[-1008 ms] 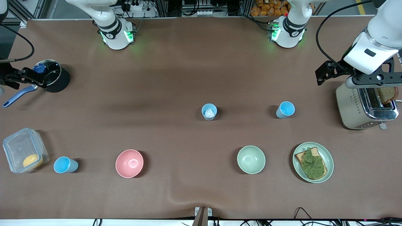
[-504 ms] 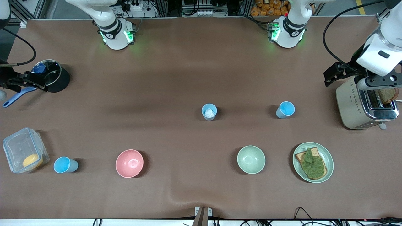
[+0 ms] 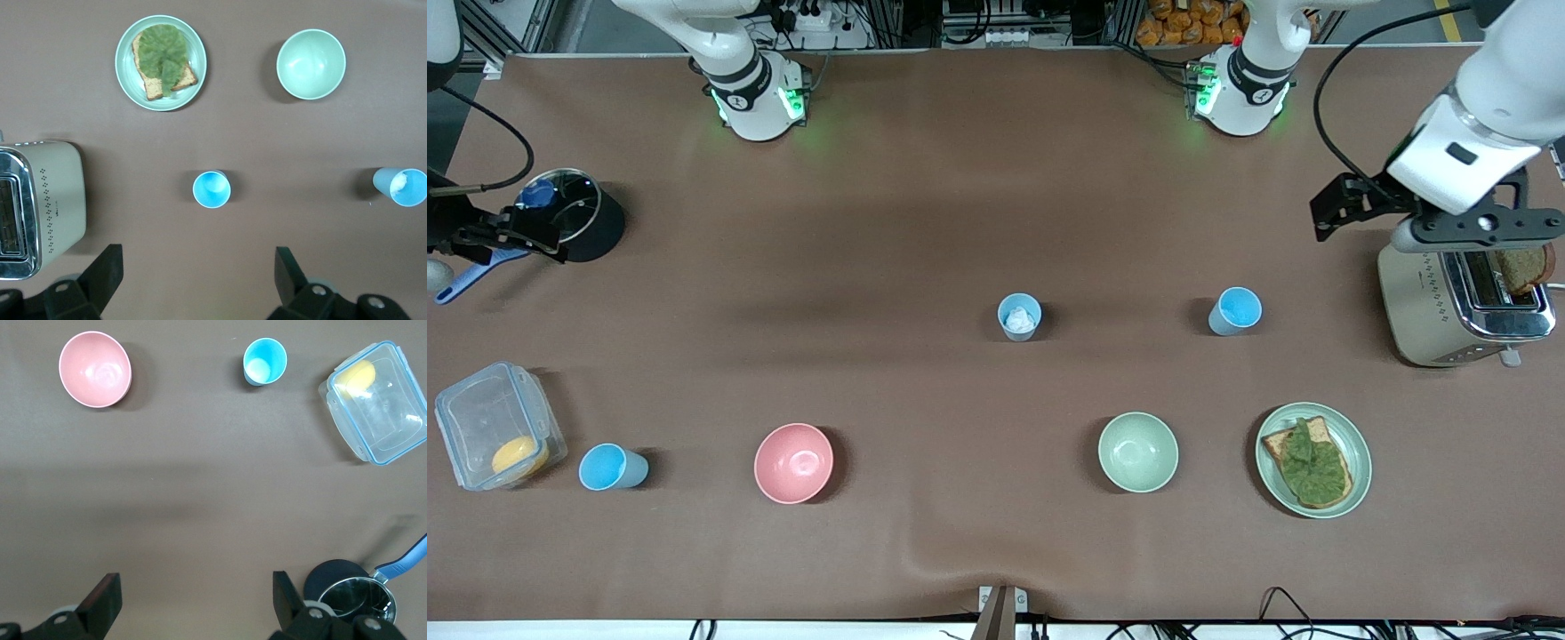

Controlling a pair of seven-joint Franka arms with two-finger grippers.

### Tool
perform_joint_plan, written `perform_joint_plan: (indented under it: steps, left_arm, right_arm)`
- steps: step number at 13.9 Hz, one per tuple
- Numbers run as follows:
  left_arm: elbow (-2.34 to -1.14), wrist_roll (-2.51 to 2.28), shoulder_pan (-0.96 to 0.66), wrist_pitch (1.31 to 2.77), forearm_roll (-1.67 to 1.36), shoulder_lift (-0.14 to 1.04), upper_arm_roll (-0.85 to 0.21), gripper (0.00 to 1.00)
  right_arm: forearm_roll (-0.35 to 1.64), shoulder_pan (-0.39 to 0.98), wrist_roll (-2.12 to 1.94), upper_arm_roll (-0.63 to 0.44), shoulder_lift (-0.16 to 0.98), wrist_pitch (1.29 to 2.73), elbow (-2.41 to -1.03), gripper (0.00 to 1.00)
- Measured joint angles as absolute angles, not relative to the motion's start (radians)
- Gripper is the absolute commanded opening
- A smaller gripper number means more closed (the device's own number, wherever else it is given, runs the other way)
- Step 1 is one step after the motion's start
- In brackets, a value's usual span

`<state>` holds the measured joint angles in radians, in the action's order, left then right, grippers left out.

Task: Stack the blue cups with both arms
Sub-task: 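Move the left gripper down to the other blue cup beside the toaster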

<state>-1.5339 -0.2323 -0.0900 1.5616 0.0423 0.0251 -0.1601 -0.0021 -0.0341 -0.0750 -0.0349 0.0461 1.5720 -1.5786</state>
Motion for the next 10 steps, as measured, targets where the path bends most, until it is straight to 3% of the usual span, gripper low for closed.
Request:
perform_joint_plan:
  steps: [10]
  left_arm:
    - [-1.572, -0.231, -0.072, 1.561, 0.057, 0.075, -0.173, 1.00]
  right_arm:
    - [-0.002, -0.034, -0.075, -0.035, 0.047, 1.573, -1.576, 1.00]
